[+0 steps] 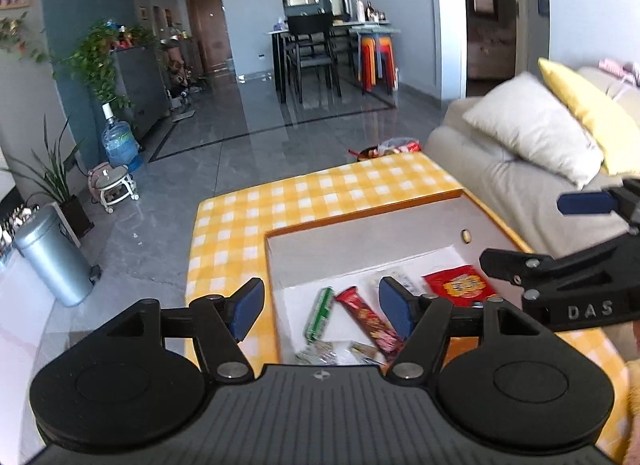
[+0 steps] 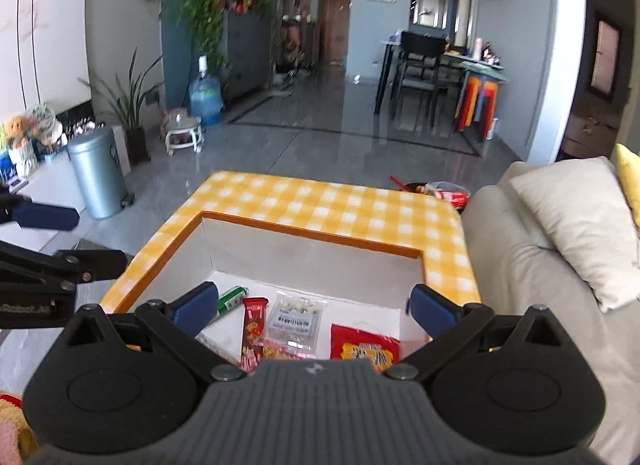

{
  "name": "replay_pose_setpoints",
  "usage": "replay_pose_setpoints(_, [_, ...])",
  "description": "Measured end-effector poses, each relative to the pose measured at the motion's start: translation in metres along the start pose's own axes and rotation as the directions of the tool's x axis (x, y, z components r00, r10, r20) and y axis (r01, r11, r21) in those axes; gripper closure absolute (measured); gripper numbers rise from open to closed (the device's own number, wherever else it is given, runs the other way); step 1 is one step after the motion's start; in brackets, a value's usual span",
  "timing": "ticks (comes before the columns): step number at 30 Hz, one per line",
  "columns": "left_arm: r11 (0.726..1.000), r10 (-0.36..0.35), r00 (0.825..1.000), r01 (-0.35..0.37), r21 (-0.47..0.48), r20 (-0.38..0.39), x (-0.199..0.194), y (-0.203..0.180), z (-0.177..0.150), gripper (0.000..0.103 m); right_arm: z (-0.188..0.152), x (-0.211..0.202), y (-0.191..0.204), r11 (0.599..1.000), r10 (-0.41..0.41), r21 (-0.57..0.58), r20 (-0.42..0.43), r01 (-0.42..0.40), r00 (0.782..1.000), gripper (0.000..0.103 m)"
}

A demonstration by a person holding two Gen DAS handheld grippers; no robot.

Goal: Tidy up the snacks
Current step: 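Withdraw both tools from the box toward the remaining snacks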

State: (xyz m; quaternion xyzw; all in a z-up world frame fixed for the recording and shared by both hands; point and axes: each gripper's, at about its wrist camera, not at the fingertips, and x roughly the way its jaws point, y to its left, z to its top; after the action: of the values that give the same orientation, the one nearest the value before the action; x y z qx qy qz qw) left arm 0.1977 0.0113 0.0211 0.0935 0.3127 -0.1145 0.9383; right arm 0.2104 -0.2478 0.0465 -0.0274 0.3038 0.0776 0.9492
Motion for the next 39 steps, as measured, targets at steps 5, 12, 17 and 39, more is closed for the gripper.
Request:
replay_pose_setpoints(5, [0.996,-0.039,0.999,0.04,-0.084,0.02,-0.022,-0.009,-0.02,0.025,-0.033,-0.041,-0.003,0.999,-0.036,0.042,0.053,0.034,0.998,0.004])
replay_pose_setpoints(12, [0.981,-0.074,0.997,0.072,-0.183,-0.006,-0.042,-0.021,-0.049,0.025,-0.08,-0.081,-0.003,0.994,-0.079,0.078,0.036,0.076,0.996,0.004])
replay_pose_setpoints(17, [0.977,-0.117,0.991,0.103,-0.188,-0.062,-0.046,-0.037,-0.068,0.025,-0.107,-0.093,-0.007,0.99,-0.095,0.106,-0.022,0.096,0.995,0.004])
replay_pose_setpoints(39, [0.963,-0.257,0.917,0.216,-0.16,-0.306,0.007,-0.086,-0.116,0.042,-0.179,-0.051,-0.039,0.989,-0.037,0.13,-0.276,0.075,0.96,0.03])
